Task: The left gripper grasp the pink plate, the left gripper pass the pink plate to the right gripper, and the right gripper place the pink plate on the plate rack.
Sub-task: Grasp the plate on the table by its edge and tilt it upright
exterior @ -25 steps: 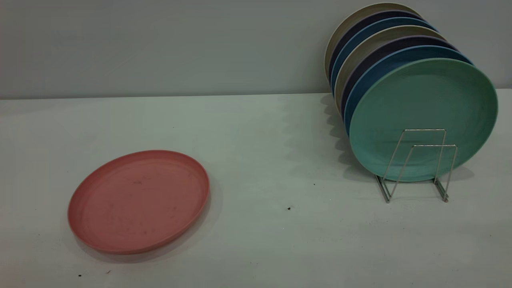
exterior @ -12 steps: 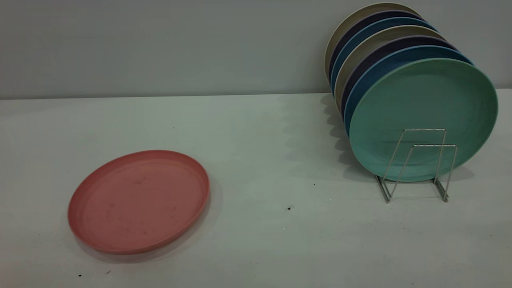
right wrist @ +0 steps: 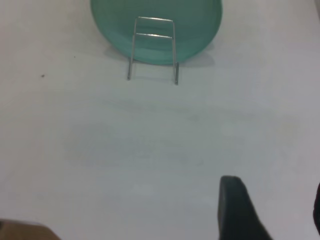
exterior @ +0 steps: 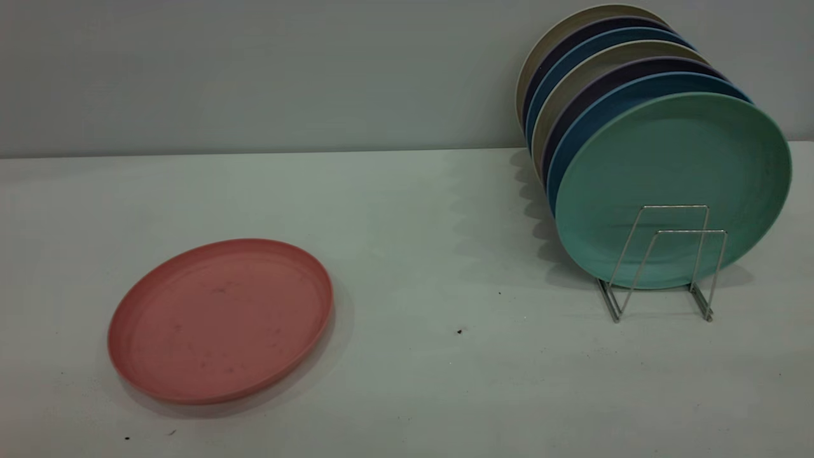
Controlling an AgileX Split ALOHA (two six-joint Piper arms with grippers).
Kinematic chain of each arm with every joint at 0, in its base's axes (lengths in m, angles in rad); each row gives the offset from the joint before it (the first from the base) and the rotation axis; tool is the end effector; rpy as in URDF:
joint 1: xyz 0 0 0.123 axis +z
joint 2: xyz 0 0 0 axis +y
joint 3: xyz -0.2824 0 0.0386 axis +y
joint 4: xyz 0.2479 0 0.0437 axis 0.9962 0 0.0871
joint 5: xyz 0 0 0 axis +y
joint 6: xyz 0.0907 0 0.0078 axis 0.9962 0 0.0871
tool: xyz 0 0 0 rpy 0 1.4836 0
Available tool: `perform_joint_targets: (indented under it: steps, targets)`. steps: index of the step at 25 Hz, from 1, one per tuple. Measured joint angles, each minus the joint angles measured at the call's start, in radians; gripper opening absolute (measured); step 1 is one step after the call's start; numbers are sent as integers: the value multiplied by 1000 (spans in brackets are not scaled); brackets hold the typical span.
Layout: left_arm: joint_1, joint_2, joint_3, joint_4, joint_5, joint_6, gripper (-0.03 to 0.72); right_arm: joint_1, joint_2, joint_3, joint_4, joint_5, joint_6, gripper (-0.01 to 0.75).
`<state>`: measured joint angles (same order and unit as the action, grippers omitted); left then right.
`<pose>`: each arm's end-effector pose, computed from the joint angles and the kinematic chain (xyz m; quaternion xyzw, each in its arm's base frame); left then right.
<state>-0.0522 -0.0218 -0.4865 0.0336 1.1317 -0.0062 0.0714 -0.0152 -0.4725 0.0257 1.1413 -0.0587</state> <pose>-0.0096 0.0033 0.2677 0.0187 0.8688 0.0023 0.4947 -0.0078 0.0016 0.2631 -0.0579 0.8745 0.0159 0.4812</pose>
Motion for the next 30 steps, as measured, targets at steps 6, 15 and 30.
perform_joint_targets:
  steps: [6,15,30]
  targets:
    - [0,3,-22,-3,-47,-13,581,0,0,-11,5,-18,-19,385]
    - [-1,463,-71,-224,-265,6,554,0,308,-22,176,-263,-195,438]
    - [44,1291,-84,-608,-737,397,553,0,799,-22,519,-495,-556,458]
